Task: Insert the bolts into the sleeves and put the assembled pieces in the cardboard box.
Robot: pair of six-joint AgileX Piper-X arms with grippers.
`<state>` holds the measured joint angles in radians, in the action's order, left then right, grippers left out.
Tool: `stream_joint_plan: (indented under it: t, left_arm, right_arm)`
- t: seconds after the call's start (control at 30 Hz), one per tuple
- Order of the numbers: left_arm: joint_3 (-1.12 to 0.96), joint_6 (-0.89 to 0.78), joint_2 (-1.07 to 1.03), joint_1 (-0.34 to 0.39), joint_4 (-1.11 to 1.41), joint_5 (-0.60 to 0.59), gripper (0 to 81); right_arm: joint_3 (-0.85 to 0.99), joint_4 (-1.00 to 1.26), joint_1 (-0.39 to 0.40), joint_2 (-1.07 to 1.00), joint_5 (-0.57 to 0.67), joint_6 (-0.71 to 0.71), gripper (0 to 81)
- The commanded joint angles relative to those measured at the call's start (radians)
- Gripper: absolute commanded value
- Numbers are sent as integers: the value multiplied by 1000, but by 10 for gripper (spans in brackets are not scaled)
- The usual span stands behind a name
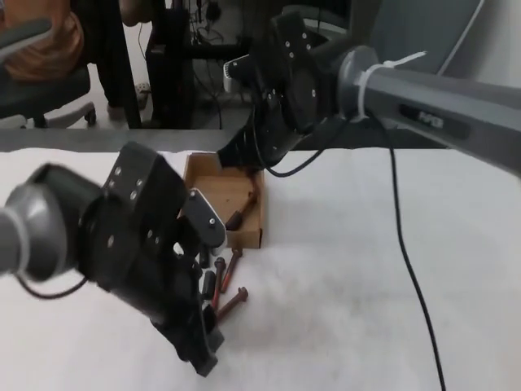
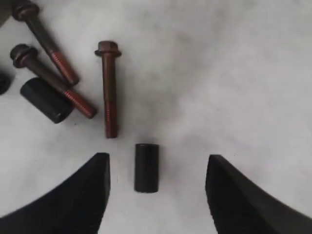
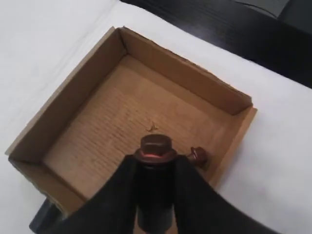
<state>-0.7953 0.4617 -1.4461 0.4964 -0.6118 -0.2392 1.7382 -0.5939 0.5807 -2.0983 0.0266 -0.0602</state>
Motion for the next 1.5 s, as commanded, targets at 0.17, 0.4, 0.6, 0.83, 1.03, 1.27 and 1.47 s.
stream_joint_plan:
  t: [0.17, 0.4, 0.6, 0.83, 1.03, 1.27, 1.47]
  left_arm:
    - [-64, 61, -43, 15, -129, 12, 553]
    - [-64, 115, -48, 63, -127, 25, 553]
    - [-64, 123, -96, 65, -127, 36, 553]
    - [-64, 148, -146, 65, -111, 36, 553]
    - [-64, 171, -184, 65, -82, 81, 552]
    - [-70, 168, -257, 65, -84, 112, 552]
    - [-88, 171, -287, 65, -83, 134, 193]
  right_arm:
    - [126, -29, -2, -95, 93, -66, 6]
    - [186, -38, -2, -189, 122, -104, 6]
    - [186, -95, -2, -237, 148, -93, 125]
    - [226, -135, -2, -223, 161, -90, 682]
    - [275, -149, -2, -108, 180, -64, 602]
    - [277, -154, -2, 94, 180, -27, 602]
    - [277, -318, -2, 223, 180, 33, 602]
